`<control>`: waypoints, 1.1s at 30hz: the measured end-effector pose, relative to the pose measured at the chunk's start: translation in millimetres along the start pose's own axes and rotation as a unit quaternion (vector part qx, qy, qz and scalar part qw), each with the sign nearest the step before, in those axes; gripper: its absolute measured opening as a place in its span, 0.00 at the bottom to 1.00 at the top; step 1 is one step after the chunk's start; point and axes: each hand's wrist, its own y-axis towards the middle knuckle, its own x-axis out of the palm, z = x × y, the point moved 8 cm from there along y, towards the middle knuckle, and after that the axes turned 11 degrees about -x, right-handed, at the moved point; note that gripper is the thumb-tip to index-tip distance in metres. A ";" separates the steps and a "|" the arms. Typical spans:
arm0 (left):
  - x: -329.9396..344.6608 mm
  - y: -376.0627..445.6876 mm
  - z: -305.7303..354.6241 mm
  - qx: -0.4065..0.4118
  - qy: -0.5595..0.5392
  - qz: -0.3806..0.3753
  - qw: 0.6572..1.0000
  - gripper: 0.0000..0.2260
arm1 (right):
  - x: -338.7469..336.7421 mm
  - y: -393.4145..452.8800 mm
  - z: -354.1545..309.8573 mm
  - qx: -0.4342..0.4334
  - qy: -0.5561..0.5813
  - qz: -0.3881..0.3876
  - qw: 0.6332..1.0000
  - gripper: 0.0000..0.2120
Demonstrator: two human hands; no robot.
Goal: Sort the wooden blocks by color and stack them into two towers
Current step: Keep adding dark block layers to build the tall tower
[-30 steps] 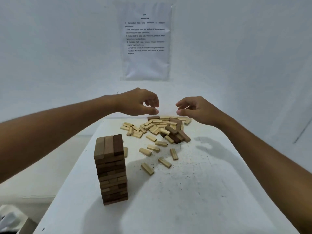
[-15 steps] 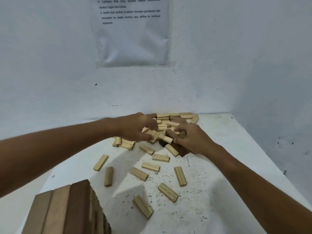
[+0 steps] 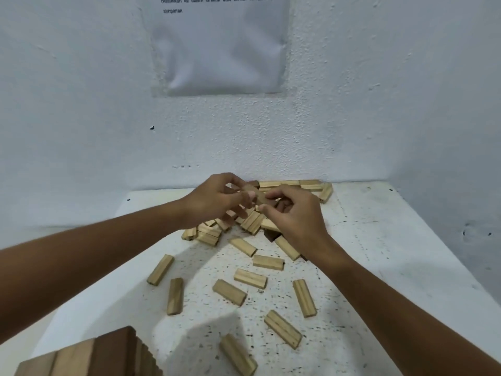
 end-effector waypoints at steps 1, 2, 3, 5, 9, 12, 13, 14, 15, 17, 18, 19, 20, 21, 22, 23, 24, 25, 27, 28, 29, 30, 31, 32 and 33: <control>-3.0 -1.0 0.9 -0.006 -0.044 0.007 0.999 0.13 | 2.3 1.1 -4.7 -0.011 0.001 0.005 1.000 0.06; -6.4 -2.1 0.6 -0.012 -0.082 0.014 0.996 0.13 | 4.1 1.8 -9.1 -0.026 -0.003 0.009 1.000 0.06; -9.1 -2.8 0.1 -0.019 -0.115 0.018 0.993 0.13 | 5.1 2.4 -14.0 -0.042 -0.011 0.012 0.999 0.07; -11.5 -4.0 -3.5 -0.034 -0.166 0.014 0.985 0.12 | 8.1 2.5 -23.1 -0.071 -0.010 0.005 0.997 0.09; -15.7 -8.3 -11.3 -0.048 -0.173 0.007 0.984 0.10 | 14.7 -1.2 -20.7 -0.080 0.025 -0.048 0.995 0.08; -20.7 -13.5 -19.7 -0.050 -0.156 0.013 0.986 0.09 | -5.1 6.0 14.6 -0.034 -0.056 -0.023 0.998 0.09; -22.2 -15.2 -23.1 -0.051 -0.150 0.014 0.987 0.09 | -14.1 9.1 28.7 -0.008 -0.096 -0.019 0.995 0.11; -23.7 -16.6 -26.7 -0.053 -0.146 0.016 0.988 0.09 | -22.3 11.5 41.3 0.017 -0.137 -0.021 0.990 0.12; -25.3 -18.2 -30.4 -0.054 -0.141 0.017 0.988 0.10 | -28.7 13.4 50.7 0.038 -0.174 -0.027 0.984 0.13; -28.9 -19.8 -37.2 -0.056 -0.131 0.020 0.990 0.10 | -36.2 17.4 57.9 0.053 -0.195 -0.041 0.979 0.13; -31.1 -20.3 -40.5 -0.058 -0.126 0.022 0.990 0.10 | -36.1 17.8 57.4 0.054 -0.169 -0.055 0.983 0.12; -33.0 -20.7 -43.0 -0.059 -0.122 0.024 0.990 0.10 | -33.2 16.3 54.7 0.052 -0.132 -0.082 0.986 0.11; -34.5 -21.0 -45.9 -0.061 -0.119 0.026 0.991 0.11 | -27.4 12.2 51.6 0.047 -0.104 -0.124 0.986 0.09; -35.7 -21.4 -48.3 -0.062 -0.117 0.027 0.991 0.11 | -21.6 6.2 47.9 0.040 -0.099 -0.171 0.980 0.06; -36.5 -21.9 -50.4 -0.064 -0.116 0.026 0.991 0.11 | -17.1 -0.4 45.6 0.034 -0.113 -0.209 0.971 0.06; -36.5 -22.6 -53.0 -0.068 -0.117 0.025 0.990 0.11 | -14.5 -7.6 44.9 0.028 -0.136 -0.232 0.963 0.08; -36.4 -23.1 -55.1 -0.072 -0.117 0.023 0.990 0.11 | -13.2 -12.9 42.7 0.020 -0.168 -0.243 0.955 0.13; -36.0 -24.0 -57.2 -0.075 -0.117 0.020 0.990 0.11 | -11.6 -16.9 40.5 0.014 -0.202 -0.250 0.947 0.17; -34.6 -25.9 -59.8 -0.076 -0.110 0.014 0.991 0.12 | -5.2 -22.9 38.8 0.013 -0.233 -0.264 0.936 0.24; -33.4 -27.4 -60.5 -0.075 -0.107 0.012 0.991 0.12 | 0.2 -25.3 38.4 0.011 -0.233 -0.274 0.933 0.26; -32.2 -28.8 -61.3 -0.073 -0.106 0.010 0.992 0.12 | 5.9 -26.8 36.7 0.007 -0.221 -0.281 0.934 0.26; -31.0 -30.4 -62.2 -0.072 -0.105 0.008 0.992 0.12 | 8.9 -26.2 35.8 0.007 -0.197 -0.270 0.942 0.25; -29.8 -32.0 -62.7 -0.070 -0.103 0.005 0.992 0.11 | 8.2 -23.4 34.7 0.011 -0.170 -0.245 0.955 0.23; -28.6 -33.4 -62.9 -0.068 -0.101 0.001 0.993 0.11 | 5.1 -19.5 34.9 0.014 -0.157 -0.214 0.964 0.21; -28.2 -35.0 -63.2 -0.066 -0.101 -0.002 0.993 0.10 | 2.5 -15.7 36.2 0.015 -0.172 -0.194 0.966 0.19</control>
